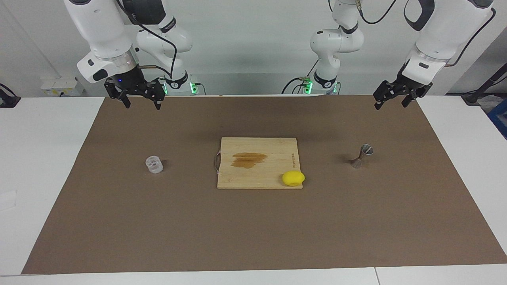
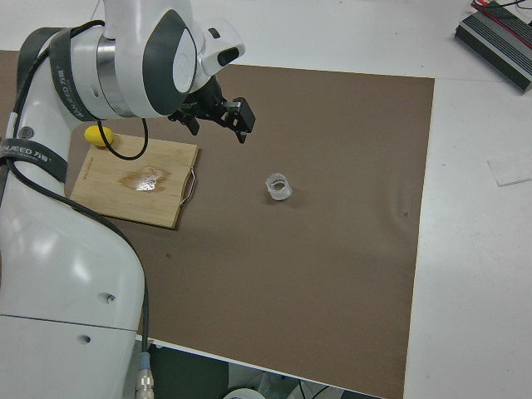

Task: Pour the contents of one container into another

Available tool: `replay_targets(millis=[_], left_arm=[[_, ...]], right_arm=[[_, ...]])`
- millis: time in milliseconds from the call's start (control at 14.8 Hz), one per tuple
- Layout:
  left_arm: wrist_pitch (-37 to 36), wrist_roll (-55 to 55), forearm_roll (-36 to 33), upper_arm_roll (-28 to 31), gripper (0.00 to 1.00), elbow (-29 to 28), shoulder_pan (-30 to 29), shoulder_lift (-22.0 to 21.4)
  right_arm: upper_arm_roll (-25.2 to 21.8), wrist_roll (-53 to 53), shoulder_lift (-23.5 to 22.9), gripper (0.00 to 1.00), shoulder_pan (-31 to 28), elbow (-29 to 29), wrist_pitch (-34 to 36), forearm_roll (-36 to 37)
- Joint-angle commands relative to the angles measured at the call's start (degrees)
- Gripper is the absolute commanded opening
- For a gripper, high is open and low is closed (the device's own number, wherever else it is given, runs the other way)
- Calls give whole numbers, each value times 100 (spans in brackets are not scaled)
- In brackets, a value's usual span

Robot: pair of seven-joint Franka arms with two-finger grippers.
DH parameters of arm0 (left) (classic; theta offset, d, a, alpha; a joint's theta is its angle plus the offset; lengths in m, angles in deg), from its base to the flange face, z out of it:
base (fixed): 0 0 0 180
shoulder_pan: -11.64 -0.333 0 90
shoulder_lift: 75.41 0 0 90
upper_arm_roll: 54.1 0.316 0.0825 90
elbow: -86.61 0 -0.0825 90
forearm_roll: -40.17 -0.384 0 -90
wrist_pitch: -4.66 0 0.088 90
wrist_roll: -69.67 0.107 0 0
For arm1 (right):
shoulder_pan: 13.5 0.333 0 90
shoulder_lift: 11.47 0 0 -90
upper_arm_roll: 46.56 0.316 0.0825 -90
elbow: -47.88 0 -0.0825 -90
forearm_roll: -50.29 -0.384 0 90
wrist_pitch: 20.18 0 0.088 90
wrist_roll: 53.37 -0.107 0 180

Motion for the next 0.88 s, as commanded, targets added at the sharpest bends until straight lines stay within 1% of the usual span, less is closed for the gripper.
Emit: replay_targets(millis=[0, 810], left_arm=[[51, -64, -133, 21, 100, 52, 63, 2], [69, -108, -133, 30, 100, 25, 97, -50]], right_arm=[[23, -59, 80, 100, -56, 91, -18, -22], [23, -59, 80, 100, -56, 91, -18, -22]])
